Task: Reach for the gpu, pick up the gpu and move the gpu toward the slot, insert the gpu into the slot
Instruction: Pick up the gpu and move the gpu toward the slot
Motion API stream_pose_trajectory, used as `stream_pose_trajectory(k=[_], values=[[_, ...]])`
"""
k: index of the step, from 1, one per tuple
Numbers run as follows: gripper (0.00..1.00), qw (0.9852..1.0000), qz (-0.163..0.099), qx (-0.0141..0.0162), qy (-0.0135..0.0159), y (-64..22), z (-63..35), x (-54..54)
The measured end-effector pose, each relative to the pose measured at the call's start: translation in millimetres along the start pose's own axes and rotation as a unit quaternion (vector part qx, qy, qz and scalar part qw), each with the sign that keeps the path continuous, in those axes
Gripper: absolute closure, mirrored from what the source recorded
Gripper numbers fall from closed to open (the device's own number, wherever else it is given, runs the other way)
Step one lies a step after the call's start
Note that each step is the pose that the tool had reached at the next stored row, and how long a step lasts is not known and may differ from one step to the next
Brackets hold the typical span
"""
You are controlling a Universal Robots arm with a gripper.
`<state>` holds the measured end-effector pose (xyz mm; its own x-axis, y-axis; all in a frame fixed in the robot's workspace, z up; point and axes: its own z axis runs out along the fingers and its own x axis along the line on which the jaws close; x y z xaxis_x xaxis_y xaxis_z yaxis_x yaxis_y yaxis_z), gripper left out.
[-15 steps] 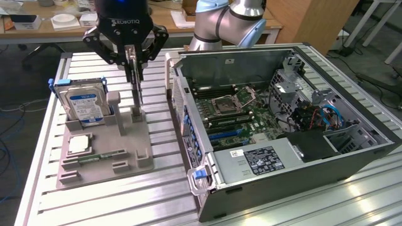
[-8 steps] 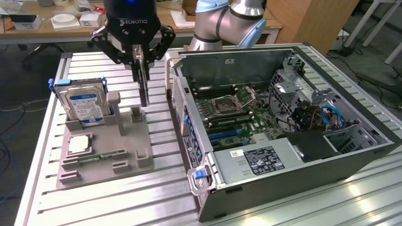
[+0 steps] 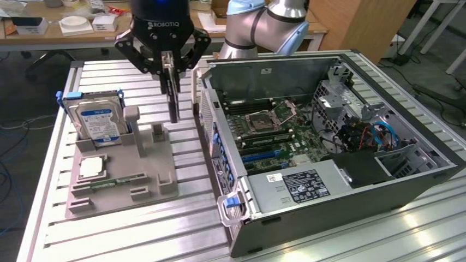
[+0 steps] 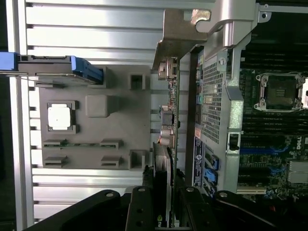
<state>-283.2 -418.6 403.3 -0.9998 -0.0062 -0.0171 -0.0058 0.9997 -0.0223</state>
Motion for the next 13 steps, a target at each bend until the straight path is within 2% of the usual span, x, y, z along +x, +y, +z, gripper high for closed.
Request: stream_pose_trajectory(k=[6, 13], values=[[0.73, 1.0000, 0.000, 0.0000, 0.0015, -0.1, -0.2, -9.9], [0.73, 1.0000, 0.000, 0.0000, 0.0025, -0.2, 0.3, -36.0]])
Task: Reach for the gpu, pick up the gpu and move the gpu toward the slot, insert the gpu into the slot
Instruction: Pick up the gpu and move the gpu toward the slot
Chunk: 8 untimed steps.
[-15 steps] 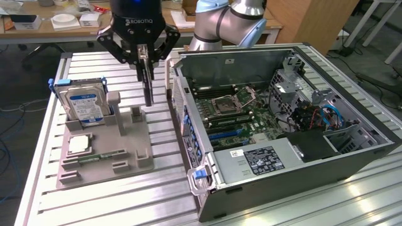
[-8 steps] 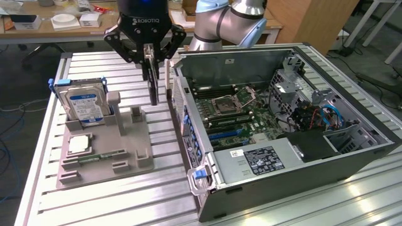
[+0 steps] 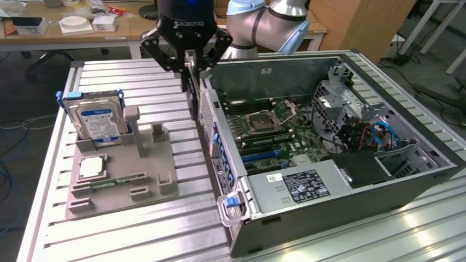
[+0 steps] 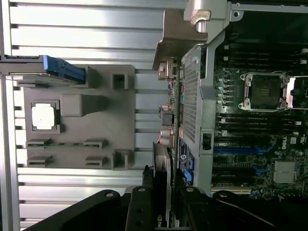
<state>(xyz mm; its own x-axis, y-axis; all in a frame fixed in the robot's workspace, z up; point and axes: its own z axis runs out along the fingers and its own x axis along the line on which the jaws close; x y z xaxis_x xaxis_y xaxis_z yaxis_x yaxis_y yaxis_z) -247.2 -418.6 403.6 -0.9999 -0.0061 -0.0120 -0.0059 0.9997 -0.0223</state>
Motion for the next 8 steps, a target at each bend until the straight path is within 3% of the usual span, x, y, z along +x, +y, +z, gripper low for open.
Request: stream_pose_trajectory(k=[5, 8], values=[[0.73, 1.0000, 0.000, 0.0000, 0.0001, -0.1, 0.2, -11.8], [0.73, 1.0000, 0.000, 0.0000, 0.0001, -0.3, 0.6, -48.5]])
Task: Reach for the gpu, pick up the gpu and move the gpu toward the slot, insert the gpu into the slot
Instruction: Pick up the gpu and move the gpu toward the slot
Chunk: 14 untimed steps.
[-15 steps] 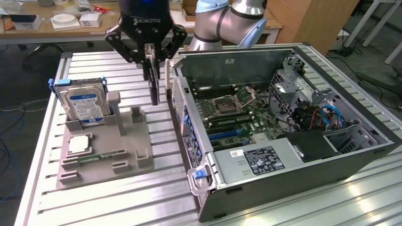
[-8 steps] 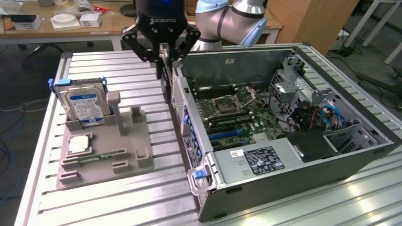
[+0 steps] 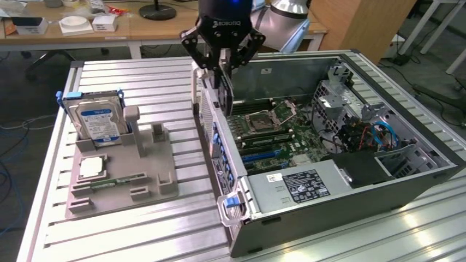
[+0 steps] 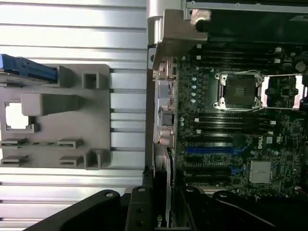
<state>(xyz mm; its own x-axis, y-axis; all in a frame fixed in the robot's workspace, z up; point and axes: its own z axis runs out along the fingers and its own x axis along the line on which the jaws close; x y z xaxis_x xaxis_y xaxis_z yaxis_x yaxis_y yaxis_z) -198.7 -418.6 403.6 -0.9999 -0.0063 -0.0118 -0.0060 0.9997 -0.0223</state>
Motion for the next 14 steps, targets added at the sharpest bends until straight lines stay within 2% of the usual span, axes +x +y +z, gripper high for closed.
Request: stream_pose_trajectory(k=[1, 14], values=[[0.73, 1.0000, 0.000, 0.0000, 0.0001, -0.1, 0.1, -14.7], [0.73, 1.0000, -0.001, 0.0000, 0.0000, -0.3, 0.8, -60.7]])
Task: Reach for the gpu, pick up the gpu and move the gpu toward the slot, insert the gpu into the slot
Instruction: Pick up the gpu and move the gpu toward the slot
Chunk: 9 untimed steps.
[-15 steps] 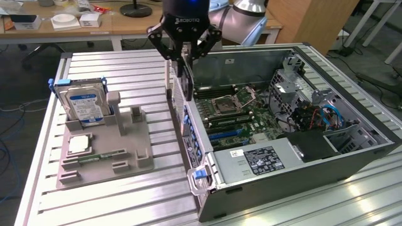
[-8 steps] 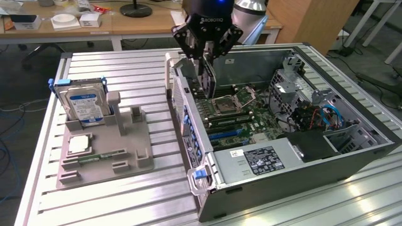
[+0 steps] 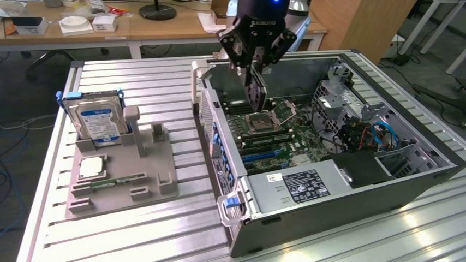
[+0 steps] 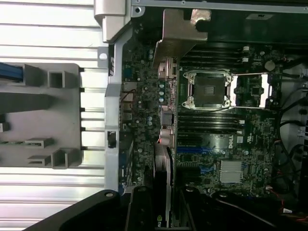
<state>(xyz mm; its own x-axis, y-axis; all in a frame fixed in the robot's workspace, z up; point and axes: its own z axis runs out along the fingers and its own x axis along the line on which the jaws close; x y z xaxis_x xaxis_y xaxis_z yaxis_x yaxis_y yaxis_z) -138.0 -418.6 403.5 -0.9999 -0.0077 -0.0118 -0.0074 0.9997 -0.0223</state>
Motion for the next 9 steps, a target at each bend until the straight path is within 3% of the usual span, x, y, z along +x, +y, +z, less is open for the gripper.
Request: stream_pose_trajectory(k=[9], values=[[0.73, 1.0000, -0.001, -0.0002, 0.0000, -0.2, 0.3, -29.3]])
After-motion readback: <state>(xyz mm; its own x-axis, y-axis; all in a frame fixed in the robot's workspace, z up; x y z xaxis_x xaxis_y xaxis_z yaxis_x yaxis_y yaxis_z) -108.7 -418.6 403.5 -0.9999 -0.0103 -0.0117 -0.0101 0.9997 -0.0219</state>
